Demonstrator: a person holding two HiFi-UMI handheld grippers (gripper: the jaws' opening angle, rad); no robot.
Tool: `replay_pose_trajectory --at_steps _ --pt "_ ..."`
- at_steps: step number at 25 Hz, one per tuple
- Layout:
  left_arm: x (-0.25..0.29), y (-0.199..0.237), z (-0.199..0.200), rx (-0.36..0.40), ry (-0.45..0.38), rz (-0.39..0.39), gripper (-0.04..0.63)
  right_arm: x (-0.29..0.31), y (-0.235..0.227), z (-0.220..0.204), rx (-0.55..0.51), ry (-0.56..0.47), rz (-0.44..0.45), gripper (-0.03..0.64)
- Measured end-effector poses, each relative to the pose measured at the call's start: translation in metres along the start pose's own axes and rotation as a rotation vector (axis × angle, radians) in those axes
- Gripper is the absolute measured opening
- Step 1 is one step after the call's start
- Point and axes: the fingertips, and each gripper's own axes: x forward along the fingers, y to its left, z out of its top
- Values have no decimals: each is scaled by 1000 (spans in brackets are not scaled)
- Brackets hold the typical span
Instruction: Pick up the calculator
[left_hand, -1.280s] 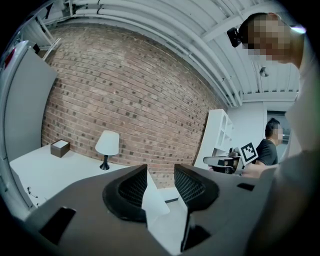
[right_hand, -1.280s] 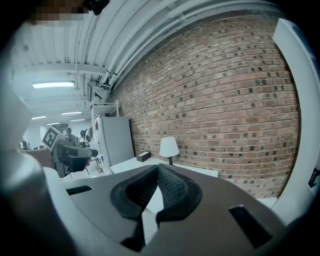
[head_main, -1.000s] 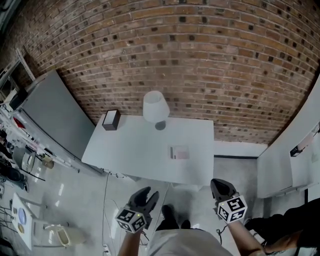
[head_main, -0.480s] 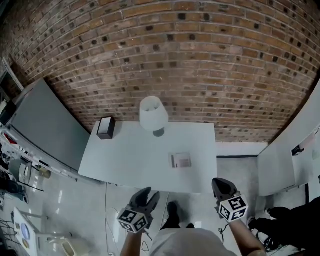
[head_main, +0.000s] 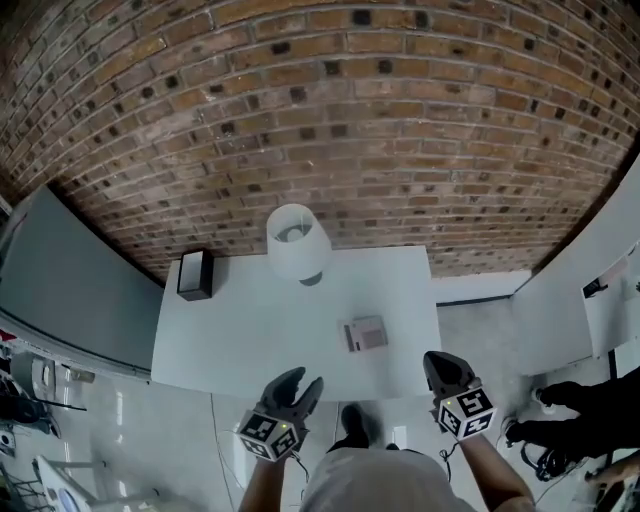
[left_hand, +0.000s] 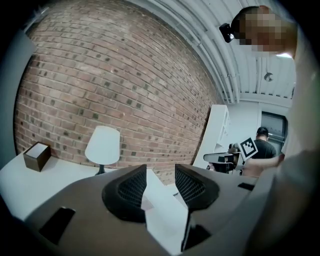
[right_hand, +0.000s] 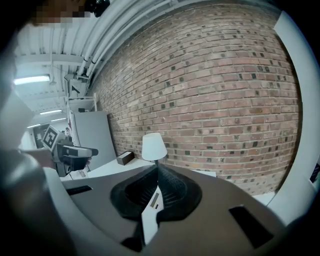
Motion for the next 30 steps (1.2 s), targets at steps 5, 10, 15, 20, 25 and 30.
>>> replay_pose_trajectory --at_steps 5,10,15,20,25,30 --pt "24 33 1 4 33 -52 193 30 -1 5 2 23 -41 11" --pt "42 51 -5 -4 69 -99 192 46 -3 1 0 56 -80 12" --pt "55 61 -14 -15 101 -122 192 57 -1 -5 3 102 -87 12" --pt "70 63 -29 -47 130 -135 192 67 -9 -14 12 122 -94 12" --pt "91 68 -48 -68 159 -127 192 82 -21 -32 19 156 -81 12" --pt "115 73 -70 -97 194 -111 195 97 -34 -56 30 203 -54 11"
